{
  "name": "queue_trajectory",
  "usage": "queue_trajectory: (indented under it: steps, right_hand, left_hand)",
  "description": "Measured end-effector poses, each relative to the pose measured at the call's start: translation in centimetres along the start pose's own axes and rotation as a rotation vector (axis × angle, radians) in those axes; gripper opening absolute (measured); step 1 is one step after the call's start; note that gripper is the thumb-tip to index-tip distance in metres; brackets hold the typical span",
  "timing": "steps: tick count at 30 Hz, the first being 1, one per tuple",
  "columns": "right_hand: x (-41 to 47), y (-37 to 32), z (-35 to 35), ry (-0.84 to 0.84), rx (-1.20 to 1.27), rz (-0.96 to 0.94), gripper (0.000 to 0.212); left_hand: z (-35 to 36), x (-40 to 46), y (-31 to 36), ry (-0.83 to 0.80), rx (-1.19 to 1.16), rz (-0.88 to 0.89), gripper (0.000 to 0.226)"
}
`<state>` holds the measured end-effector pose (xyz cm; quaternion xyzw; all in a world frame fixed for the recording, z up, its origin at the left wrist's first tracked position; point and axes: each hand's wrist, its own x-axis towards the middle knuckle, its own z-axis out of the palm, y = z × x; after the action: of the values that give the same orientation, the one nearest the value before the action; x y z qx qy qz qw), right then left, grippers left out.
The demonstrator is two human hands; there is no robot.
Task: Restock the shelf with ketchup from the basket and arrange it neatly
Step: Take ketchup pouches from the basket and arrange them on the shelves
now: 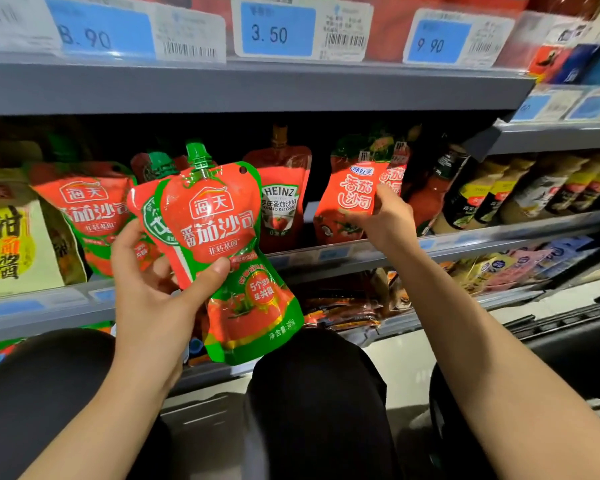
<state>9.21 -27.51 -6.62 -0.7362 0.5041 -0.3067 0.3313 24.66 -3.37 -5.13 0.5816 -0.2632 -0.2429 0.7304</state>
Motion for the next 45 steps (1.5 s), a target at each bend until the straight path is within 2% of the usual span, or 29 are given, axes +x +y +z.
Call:
queue_trajectory:
  steps: [3, 5, 8, 11, 13, 18, 22, 26, 29, 32, 38, 45]
  right_hand:
    - [0.5, -0.5, 1.7, 0.075, 0.116, -0.01, 0.036]
    - [1.1, -0.5, 3.0, 0.156, 0.061, -0.014, 0.029]
    - [1.6, 0.0, 4.2, 0.226, -0.068, -0.043, 0.035]
    - [0.9, 0.7, 4.6, 0.254, -0.177, -0.142, 0.05]
    - [0.3, 0.8, 4.3, 0.253, -0.186, -0.151, 0.055]
    - [-0.6, 0.7, 2.2, 0.354, -0.173, -0.11, 0.038]
    - [-1.5, 0.8, 0.4, 0.214, -0.18, 0.033, 0.035]
    - [-2.7, 0.9, -0.6, 0.116, -0.186, -0.001, 0.042]
    - [-3.8, 1.3, -0.7, 0.073, -0.189, -0.001, 0.053]
    - [-4.0, 1.7, -0.6, 0.099, -0.181, -0.044, 0.06]
    - [-0.6, 2.1, -1.2, 0.117, -0.258, -0.074, 0.067]
    - [4.2, 2.1, -0.4, 0.17, -0.412, 0.041, 0.062]
  left_hand:
    - [0.0, -0.1, -0.1, 0.008, -0.01, -0.009, 0.077]
    - [0.1, -0.2, -0.2, 0.012, -0.005, -0.01, 0.076]
    - [0.1, -0.2, -0.4, 0.025, -0.027, -0.028, 0.075]
    - [0.1, -0.2, -0.4, 0.05, -0.042, -0.056, 0.073]
    - [0.1, -0.2, -0.2, 0.058, -0.05, -0.076, 0.072]
    - [0.2, -0.2, 1.1, 0.01, -0.01, -0.106, 0.077]
    - [-0.1, -1.7, 2.5, 0.032, 0.029, -0.139, 0.075]
    - [-0.2, -2.6, 3.9, 0.03, 0.035, -0.174, 0.075]
    - [0.1, -3.1, 4.2, 0.001, 0.053, -0.127, 0.075]
    - [0.5, -3.7, 3.3, 0.004, 0.07, -0.059, 0.073]
    - [1.4, -5.6, -0.1, 0.085, -0.009, -0.092, 0.073]
    - [3.0, -5.0, -4.6, 0.045, 0.025, -0.071, 0.078]
